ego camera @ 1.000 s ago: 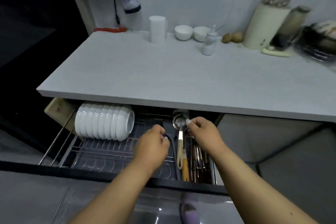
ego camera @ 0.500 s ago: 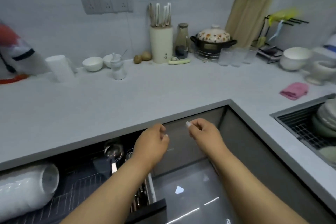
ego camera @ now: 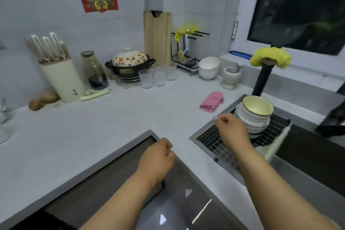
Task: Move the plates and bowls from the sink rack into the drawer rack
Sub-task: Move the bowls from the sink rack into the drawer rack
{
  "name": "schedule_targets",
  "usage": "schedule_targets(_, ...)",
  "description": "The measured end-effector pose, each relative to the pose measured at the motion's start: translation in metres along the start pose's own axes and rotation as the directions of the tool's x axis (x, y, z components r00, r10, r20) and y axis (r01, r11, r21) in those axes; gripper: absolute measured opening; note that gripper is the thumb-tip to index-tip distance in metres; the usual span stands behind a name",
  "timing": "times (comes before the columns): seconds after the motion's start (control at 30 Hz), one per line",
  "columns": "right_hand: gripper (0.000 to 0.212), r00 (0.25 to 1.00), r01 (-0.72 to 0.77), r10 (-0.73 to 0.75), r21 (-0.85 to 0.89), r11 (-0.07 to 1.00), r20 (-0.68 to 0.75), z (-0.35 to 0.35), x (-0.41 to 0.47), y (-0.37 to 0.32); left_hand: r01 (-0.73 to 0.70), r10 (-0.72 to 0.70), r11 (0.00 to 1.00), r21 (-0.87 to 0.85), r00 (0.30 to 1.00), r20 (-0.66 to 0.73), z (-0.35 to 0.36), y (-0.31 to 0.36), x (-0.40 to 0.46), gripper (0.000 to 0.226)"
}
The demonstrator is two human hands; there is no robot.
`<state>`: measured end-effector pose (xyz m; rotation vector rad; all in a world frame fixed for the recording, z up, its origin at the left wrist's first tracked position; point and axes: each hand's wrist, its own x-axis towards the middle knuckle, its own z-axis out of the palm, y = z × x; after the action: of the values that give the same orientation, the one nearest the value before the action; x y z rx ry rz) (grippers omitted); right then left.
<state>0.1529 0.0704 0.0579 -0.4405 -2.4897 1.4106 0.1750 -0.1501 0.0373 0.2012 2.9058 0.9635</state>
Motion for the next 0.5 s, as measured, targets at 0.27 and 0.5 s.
schedule_targets(0.27, 0.039, 0.96, -0.102, 0.006, -0.33, 0.939, -0.28, -0.061, 0.101, 0.071, -0.066, 0.066, 0.998, 0.006, 0.994, 0.092, 0.052, 0.053, 0.069, 0.021)
schedule_targets(0.5, 0.096, 0.956, -0.248, 0.147, -0.435, 0.865, -0.252, -0.082, 0.161, 0.1, -0.081, 0.074, 0.996, 0.045, 0.987, 0.142, 0.074, 0.071, 0.094, 0.02)
